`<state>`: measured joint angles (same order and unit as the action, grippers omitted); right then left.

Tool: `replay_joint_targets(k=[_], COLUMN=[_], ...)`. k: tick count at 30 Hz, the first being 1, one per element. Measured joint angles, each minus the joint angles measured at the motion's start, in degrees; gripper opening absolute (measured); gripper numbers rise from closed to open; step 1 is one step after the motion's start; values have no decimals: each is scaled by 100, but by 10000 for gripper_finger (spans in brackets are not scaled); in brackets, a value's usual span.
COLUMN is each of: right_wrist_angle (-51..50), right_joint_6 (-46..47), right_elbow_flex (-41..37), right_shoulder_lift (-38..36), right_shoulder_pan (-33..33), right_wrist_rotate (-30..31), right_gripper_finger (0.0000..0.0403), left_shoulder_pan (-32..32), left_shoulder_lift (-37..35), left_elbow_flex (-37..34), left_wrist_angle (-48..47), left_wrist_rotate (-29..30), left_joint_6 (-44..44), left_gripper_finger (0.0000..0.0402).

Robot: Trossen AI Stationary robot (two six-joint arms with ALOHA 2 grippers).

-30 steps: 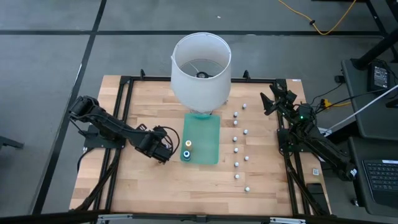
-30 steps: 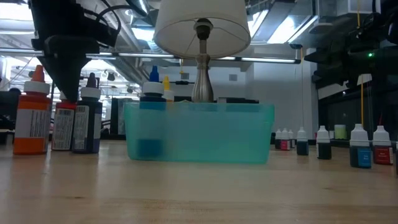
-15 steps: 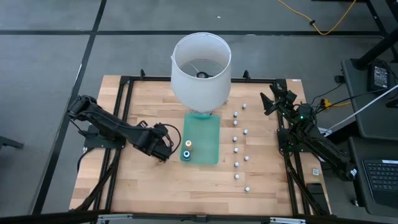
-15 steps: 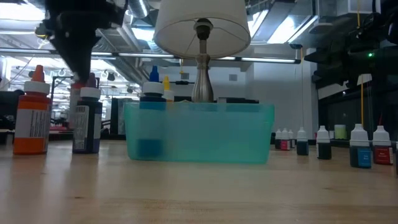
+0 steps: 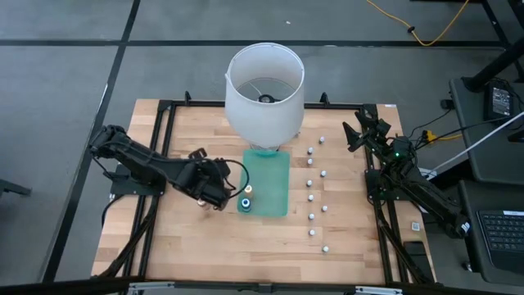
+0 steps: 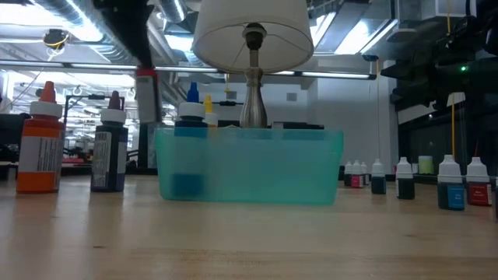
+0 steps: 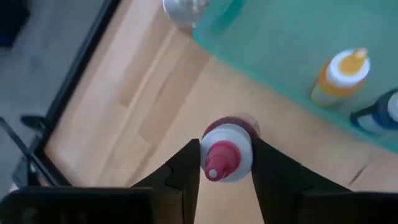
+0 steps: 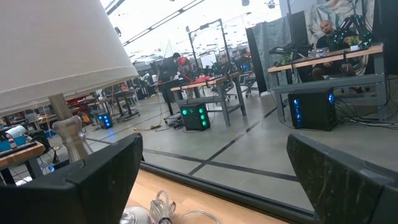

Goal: Pick & Place food coloring
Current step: Put the large red food coloring bottle into the green bin

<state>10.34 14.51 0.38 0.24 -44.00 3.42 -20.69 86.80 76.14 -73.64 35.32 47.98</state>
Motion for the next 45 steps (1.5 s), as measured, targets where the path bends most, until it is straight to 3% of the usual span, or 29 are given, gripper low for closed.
replay_joint_targets(k=[8, 20, 30, 39, 45], right_wrist_angle=[-1, 0, -1, -1, -1], right_joint_6=[-1, 1, 0, 0, 1], right_elbow_flex=[0, 0, 0, 0, 0], right_shoulder_lift=[-1, 0, 0, -1, -1], right_shoulder_pan=[-1, 1, -1, 0, 1], right_wrist_rotate=[0, 0, 0, 0, 0], right_gripper_finger=[399, 399, 399, 399, 399], left_shoulder_pan=[185, 442, 563, 653, 665], left_shoulder_lift=[397, 1258, 1957, 2105, 2105], left_elbow_flex=[432, 966, 957, 953, 953], left_wrist_angle=[701, 1418, 1665, 1605, 1530], left_wrist_rotate=[99, 118, -147, -220, -618], left_joint_6=[-1326, -2550, -2802, -2824, -2823], left_gripper_finger=[114, 115, 116, 114, 146])
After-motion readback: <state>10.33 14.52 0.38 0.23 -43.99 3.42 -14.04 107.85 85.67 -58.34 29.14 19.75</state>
